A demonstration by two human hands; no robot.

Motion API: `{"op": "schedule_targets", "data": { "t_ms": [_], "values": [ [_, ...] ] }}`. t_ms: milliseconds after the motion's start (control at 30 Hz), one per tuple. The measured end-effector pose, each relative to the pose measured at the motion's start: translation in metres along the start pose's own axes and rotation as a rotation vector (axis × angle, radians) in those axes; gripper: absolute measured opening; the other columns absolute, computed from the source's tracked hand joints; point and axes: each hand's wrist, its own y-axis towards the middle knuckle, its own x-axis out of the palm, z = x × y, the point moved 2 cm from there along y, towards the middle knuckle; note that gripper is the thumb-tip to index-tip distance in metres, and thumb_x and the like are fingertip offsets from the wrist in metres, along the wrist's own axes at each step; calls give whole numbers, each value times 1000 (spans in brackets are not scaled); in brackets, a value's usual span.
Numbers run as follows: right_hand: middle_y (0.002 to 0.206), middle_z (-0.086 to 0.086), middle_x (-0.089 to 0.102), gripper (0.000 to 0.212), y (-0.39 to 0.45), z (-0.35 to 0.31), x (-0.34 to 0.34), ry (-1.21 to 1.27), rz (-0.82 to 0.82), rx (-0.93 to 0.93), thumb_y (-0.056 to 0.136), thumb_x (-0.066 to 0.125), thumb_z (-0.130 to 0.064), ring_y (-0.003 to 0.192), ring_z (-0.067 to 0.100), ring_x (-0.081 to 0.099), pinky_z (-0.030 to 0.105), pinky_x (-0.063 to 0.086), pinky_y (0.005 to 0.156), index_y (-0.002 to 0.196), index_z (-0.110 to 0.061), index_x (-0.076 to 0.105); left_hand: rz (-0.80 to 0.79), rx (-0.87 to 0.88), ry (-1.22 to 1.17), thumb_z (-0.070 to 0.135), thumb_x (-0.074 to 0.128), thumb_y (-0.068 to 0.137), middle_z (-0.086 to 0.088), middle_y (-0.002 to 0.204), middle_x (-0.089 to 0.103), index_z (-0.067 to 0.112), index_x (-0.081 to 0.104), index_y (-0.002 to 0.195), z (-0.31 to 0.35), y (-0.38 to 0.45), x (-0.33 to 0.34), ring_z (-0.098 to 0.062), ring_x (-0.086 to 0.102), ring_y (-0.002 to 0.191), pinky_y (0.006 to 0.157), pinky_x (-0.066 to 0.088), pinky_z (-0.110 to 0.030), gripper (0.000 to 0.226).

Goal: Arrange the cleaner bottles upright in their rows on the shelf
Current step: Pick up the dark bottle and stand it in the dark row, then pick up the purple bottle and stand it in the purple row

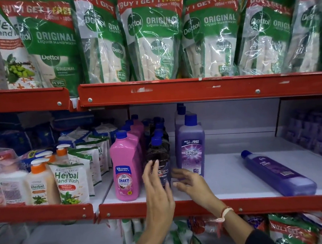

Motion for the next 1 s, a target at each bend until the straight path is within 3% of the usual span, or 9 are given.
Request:
{"op": "schedule_targets", "data": {
  "t_ms": [100,233,333,467,533,667,767,900,1000],
  "values": [
    [103,-3,71,35,-8,3,-30,-29,72,-7,84,67,-5,96,6,68,13,53,83,117,-13,63,8,146,-96,4,48,91,-1,152,20,21,21,145,25,6,19,-4,22,142,116,16,-12,63],
    [87,-5,74,24,-20,10,-87,-131,188,9,83,65,-5,80,-4,69,23,56,82,106,-11,69,-140,190,-200,14,45,94,0,139,40,15,37,137,52,15,65,-6,38,132,112,29,-18,43],
    [89,4,78,18,-33,24,-141,-250,364,81,84,66,-11,85,9,72,30,56,85,101,-13,72,-367,29,-265,19,49,93,-2,132,50,16,41,133,68,17,119,-12,49,121,103,37,-22,41],
    [104,12,75,24,-53,40,-208,-557,575,237,86,58,-6,101,28,68,30,47,82,105,-11,71,-632,-329,-322,24,56,91,-10,116,63,8,44,131,86,18,186,-23,63,100,89,50,-34,45],
    [114,19,70,26,-55,56,-238,-650,550,387,89,55,-12,108,36,62,36,45,87,111,-7,67,-733,-568,-483,20,58,90,-13,104,62,3,42,130,99,16,215,-25,63,85,80,54,-39,46],
    [130,23,58,42,-49,88,-273,-678,333,689,95,46,-33,119,35,54,34,41,95,116,1,57,-821,-945,-714,14,60,89,-13,85,63,-3,48,115,111,15,246,-21,64,65,60,54,-30,33],
    [122,22,62,49,-43,87,-286,-567,245,741,95,46,-37,111,34,58,30,42,82,114,6,59,-837,-1027,-764,12,62,87,-14,76,63,-9,52,116,114,15,260,-23,63,63,56,54,-31,38],
    [87,9,61,46,-40,86,-291,-370,188,757,86,60,-46,64,18,55,18,39,46,95,-1,62,-844,-1011,-750,12,73,79,-12,76,69,-7,59,113,119,16,269,-21,67,63,57,57,-31,41],
    [72,5,60,47,-42,95,-290,-212,213,808,77,70,-48,59,14,53,23,40,48,88,-4,58,-852,-996,-717,9,84,64,-13,82,71,-5,64,104,118,20,270,-22,69,67,53,58,-28,47]
  ]
}}
